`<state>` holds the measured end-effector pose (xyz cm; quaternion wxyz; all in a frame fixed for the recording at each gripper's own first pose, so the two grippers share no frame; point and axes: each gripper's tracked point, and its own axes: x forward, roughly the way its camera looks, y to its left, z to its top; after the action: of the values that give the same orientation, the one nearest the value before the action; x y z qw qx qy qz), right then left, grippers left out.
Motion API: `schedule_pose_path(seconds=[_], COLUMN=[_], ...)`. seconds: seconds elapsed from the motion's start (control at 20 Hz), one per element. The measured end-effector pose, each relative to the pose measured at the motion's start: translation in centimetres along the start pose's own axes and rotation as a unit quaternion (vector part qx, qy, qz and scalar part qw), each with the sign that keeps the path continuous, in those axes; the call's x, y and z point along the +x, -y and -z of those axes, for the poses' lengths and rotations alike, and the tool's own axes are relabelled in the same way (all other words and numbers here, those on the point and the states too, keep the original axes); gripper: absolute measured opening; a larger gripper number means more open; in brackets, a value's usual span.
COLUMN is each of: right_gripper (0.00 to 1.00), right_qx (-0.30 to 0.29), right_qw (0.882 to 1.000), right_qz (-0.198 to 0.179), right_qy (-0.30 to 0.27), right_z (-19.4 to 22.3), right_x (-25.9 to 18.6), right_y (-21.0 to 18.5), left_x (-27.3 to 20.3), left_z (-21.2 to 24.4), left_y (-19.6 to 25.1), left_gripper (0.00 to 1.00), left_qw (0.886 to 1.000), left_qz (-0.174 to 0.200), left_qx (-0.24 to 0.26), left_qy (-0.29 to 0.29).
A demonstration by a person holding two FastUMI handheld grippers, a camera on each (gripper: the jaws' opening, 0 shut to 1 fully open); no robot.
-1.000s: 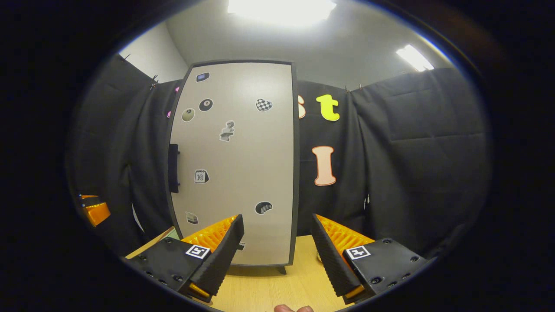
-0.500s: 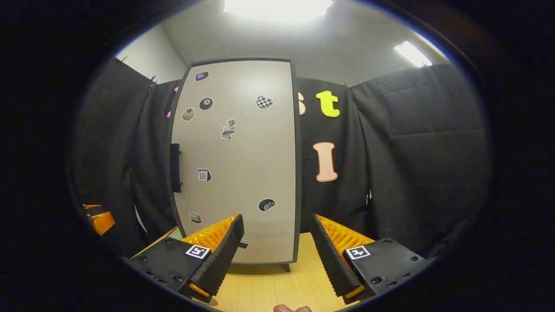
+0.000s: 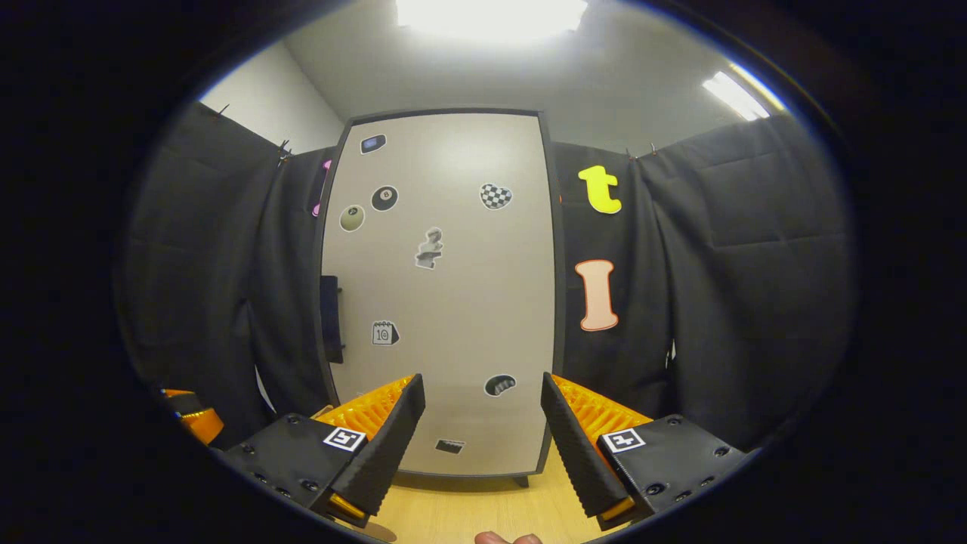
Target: Open the cabinet door with the right hand, grasp the bottle in the cabinet with the left hand and place it on the coaster, then close the cabinet door with the right hand.
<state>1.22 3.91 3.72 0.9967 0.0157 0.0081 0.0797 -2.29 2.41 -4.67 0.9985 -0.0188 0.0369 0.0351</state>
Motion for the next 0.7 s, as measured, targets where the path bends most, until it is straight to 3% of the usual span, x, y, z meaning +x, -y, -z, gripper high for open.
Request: schedule_pose_path(seconds=[0.7], right_gripper=[0.97], right_qx=[0.059], right_qw=[0.991], right_qz=[-0.124], right_qy=[0.001], right_z=[-5.7], right_x=[7.5], right_y=[-14.1], left_x=[-2.3], left_z=[1.7], left_y=[-7.1], left_gripper=[0.82], left_qw=[0.997], left_qz=[-0.075], left_qx=[-0.011], left_qy=[-0.016])
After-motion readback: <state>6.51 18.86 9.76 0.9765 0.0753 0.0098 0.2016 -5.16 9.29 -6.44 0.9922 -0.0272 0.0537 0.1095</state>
